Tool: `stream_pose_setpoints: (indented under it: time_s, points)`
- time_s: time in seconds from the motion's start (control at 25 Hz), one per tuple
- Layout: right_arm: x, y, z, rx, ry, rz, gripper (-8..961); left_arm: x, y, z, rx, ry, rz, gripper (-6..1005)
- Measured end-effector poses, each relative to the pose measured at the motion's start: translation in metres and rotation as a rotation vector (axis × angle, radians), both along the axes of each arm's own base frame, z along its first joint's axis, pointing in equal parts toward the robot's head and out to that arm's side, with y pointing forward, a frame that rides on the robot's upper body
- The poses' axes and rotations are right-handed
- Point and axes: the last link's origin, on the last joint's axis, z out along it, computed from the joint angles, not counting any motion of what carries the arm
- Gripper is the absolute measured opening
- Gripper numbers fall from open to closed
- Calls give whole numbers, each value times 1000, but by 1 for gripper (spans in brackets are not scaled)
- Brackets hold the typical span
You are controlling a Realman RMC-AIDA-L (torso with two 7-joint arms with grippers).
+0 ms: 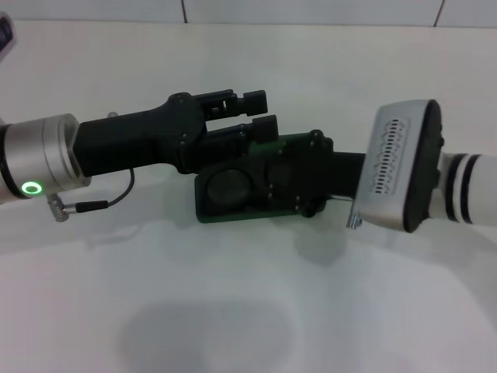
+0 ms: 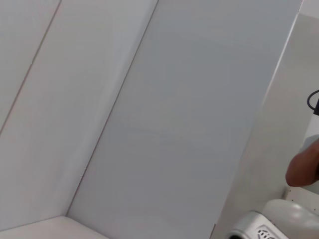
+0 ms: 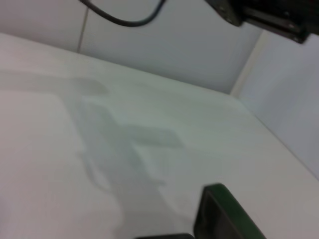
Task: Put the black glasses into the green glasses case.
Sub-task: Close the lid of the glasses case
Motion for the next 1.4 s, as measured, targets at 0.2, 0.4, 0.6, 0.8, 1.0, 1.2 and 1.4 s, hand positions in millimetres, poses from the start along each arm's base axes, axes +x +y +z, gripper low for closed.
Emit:
stream_pose_setpoints:
  time_s: [0.2, 0.4, 0.6, 0.8, 1.0, 1.2, 1.4]
  points:
    - [2, -4, 25, -73, 100, -21, 323, 0, 0, -1, 1, -4, 7, 559]
    - [12, 3, 54, -107, 211, -72, 323, 2, 2, -1, 3, -7, 6, 559]
    - [34, 10, 100, -49, 450, -178, 324, -5, 13, -9, 30, 39, 97, 559]
    - [61, 20, 129, 38, 593, -280, 323, -8, 21, -33, -12, 173, 128, 559]
    - [66, 23, 131, 61, 604, -307, 404, 5, 20, -53, -81, 270, 45, 559]
    - [68, 23, 130, 65, 602, -311, 503, 8, 18, -65, -142, 347, 20, 559]
    - [69, 22, 128, 60, 602, -316, 579, -3, 22, -71, -157, 439, 68, 559]
